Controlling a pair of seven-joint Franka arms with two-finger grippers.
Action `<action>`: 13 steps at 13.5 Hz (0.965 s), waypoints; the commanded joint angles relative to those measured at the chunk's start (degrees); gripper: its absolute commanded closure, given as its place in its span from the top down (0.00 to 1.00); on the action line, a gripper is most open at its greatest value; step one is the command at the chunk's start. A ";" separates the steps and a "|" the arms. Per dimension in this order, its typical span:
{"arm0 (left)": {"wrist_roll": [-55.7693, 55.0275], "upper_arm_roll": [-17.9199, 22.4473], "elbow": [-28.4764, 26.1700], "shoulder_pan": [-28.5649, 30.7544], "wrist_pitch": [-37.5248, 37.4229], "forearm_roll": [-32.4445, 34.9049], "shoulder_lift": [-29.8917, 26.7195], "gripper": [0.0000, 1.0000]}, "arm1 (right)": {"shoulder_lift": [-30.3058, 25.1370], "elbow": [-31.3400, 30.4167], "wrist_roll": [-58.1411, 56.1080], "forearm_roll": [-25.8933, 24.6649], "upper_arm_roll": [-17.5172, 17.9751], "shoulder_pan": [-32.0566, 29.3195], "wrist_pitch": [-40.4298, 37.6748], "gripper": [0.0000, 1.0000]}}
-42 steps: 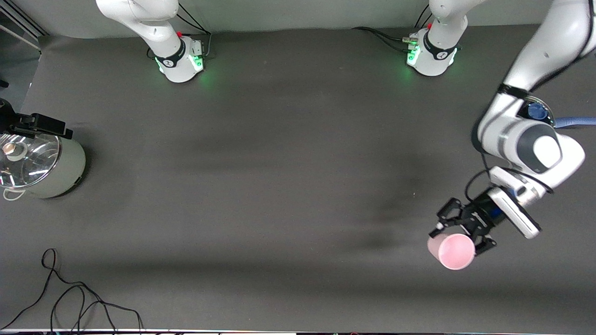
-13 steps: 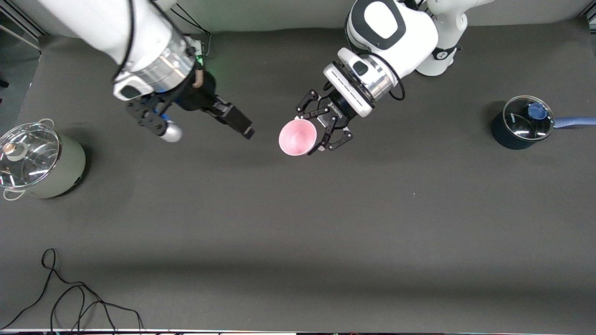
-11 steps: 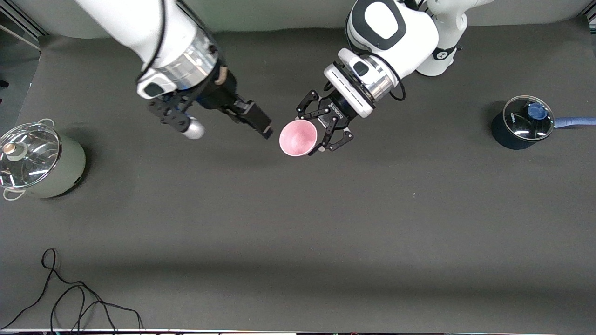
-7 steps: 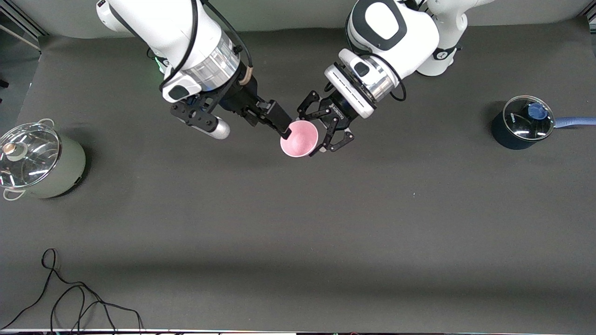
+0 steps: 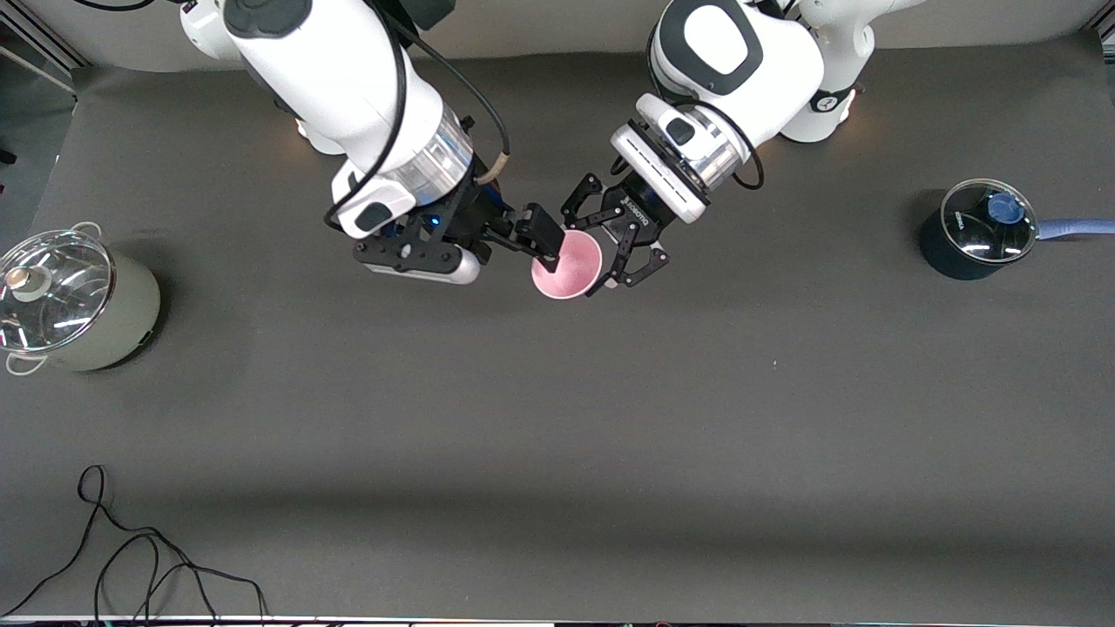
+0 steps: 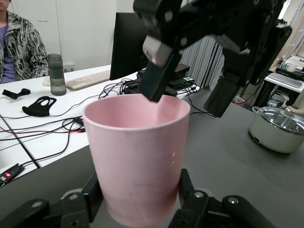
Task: Transfer pink cup from left to right arm
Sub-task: 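Reach the right gripper to the cup rim beside the left gripper, then close the right gripper on the cup rim while the left gripper opens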
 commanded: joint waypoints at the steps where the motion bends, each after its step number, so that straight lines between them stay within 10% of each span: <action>1: -0.20 0.22 0.52 -0.48 1.43 -1.31 -0.93 0.45 | 1.88 2.64 -1.25 -1.75 -0.63 1.81 -0.62 0.80; 4: -0.21 0.22 0.52 -0.57 1.43 -1.31 -0.93 0.45 | 1.88 2.64 -1.34 -1.75 -0.63 1.81 -0.53 0.04; 10: -0.21 0.22 0.52 -0.57 1.43 -1.31 -0.93 0.46 | 1.88 2.64 -4.32 -1.93 -0.71 1.81 -0.53 0.00; 13: -0.21 0.22 0.52 -0.48 1.43 -1.22 -0.93 0.62 | 1.88 2.64 -4.59 -2.02 -0.71 1.72 -0.53 0.00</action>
